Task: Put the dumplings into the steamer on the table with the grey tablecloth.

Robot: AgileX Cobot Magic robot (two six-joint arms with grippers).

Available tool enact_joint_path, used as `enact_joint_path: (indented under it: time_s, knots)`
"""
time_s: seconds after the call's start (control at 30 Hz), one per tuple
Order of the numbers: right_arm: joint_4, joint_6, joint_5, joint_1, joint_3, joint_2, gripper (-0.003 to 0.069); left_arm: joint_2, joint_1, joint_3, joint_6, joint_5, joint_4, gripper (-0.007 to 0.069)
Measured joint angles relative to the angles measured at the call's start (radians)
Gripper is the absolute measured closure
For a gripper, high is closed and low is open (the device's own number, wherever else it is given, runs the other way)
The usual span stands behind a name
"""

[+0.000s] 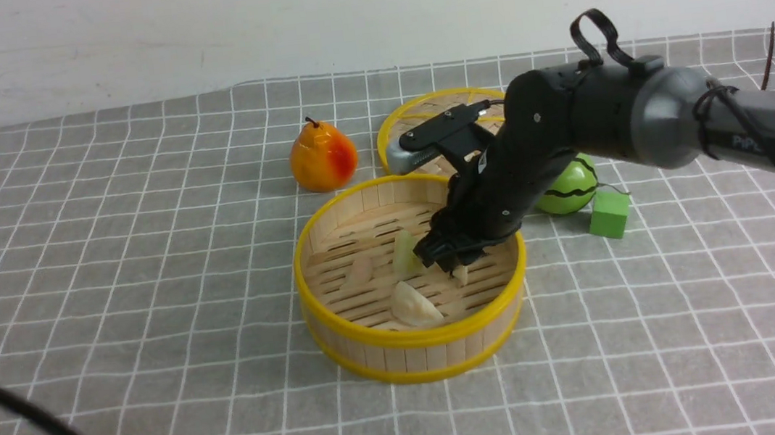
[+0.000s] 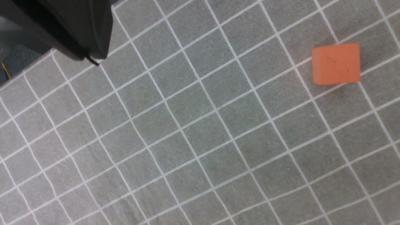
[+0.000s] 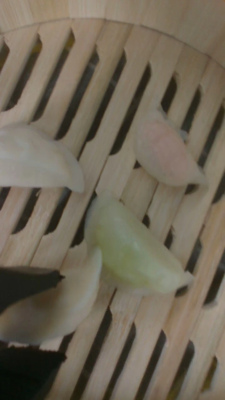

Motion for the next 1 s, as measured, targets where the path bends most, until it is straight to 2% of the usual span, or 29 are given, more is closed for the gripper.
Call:
enact_joint_path:
  time_s: [0.03,0.1,0.23,0.3,0.37,0.43,0.47,0.5,0.57,0.63,0.67,0.87,1.0]
  knots:
    - [-0.004,0.011,0.005,0.000,-0.001,-0.003,0.0305,-0.032,0.000,0.021,-0.011,-0.012,0.008,0.0620]
    - [-0.018,0.045,0.053,-0.001,-0.011,-0.021,0.0228,-0.124,0.000,0.067,-0.050,-0.055,0.041,0.0620]
    - [-0.022,0.067,0.135,-0.002,-0.021,-0.095,0.0210,-0.274,0.000,0.123,-0.143,-0.115,0.102,0.0617]
    - [-0.022,0.067,0.170,-0.003,-0.021,-0.155,0.0244,-0.341,0.000,0.137,-0.193,-0.139,0.131,0.0614]
    - [-0.022,0.067,0.205,-0.003,-0.021,-0.228,0.0313,-0.402,0.000,0.141,-0.228,-0.158,0.158,0.0610]
    - [-0.015,0.064,0.224,-0.003,-0.014,-0.305,0.0407,-0.447,0.000,0.141,-0.253,-0.176,0.186,0.0608]
    - [-0.004,0.055,0.223,-0.003,0.006,-0.363,0.0481,-0.464,0.000,0.141,-0.262,-0.186,0.199,0.0607]
    - [-0.001,0.052,0.223,-0.003,0.011,-0.371,0.0481,-0.465,0.000,0.141,-0.264,-0.186,0.199,0.0607]
    - [0.053,0.006,0.183,-0.003,0.107,-0.487,0.0623,-0.475,0.000,0.141,-0.269,-0.190,0.213,0.0605]
    - [0.082,-0.015,0.156,-0.003,0.154,-0.536,0.0656,-0.475,0.000,0.141,-0.271,-0.191,0.214,0.0603]
    - [0.146,-0.064,0.097,-0.003,0.249,-0.625,0.0678,-0.474,0.000,0.141,-0.271,-0.191,0.214,0.0600]
    - [0.304,-0.253,-0.057,-0.003,0.542,-0.929,0.0679,-0.474,0.000,0.141,-0.271,-0.193,0.217,0.0596]
    - [0.373,-0.323,-0.114,-0.003,0.702,-1.124,0.0678,-0.474,0.000,0.141,-0.271,-0.193,0.217,0.0595]
